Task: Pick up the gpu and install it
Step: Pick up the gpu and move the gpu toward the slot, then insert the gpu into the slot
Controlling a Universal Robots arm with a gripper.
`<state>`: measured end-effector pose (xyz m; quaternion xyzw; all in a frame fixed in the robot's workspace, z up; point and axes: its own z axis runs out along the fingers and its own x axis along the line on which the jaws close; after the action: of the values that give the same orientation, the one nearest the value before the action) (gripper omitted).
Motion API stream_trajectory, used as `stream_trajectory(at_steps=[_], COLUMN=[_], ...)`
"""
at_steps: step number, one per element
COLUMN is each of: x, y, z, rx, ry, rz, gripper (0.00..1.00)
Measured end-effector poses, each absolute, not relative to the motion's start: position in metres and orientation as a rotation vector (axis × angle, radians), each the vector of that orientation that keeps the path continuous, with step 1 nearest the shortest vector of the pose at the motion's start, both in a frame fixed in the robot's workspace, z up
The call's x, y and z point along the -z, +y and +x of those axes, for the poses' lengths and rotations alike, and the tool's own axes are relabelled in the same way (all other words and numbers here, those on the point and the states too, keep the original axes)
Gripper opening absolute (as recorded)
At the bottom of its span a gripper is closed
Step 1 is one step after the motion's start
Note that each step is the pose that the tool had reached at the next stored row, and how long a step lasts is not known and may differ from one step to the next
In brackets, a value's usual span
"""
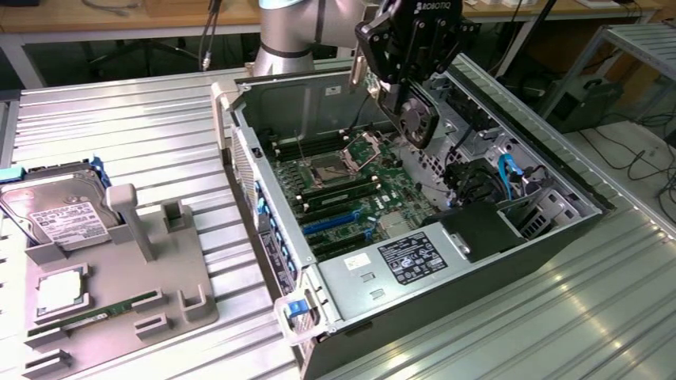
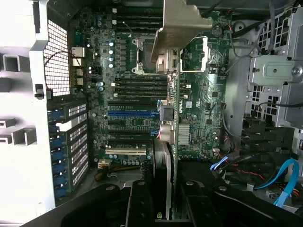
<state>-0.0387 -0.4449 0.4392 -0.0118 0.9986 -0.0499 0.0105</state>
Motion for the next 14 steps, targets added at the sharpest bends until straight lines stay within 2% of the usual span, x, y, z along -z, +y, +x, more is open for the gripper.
stream_trajectory(at_steps=[14], x=[-0.4391], y=[-0.4449], z=[-0.0387], rx=[0.153], ry=[3.102], rz=[-0.227], gripper=[0.27])
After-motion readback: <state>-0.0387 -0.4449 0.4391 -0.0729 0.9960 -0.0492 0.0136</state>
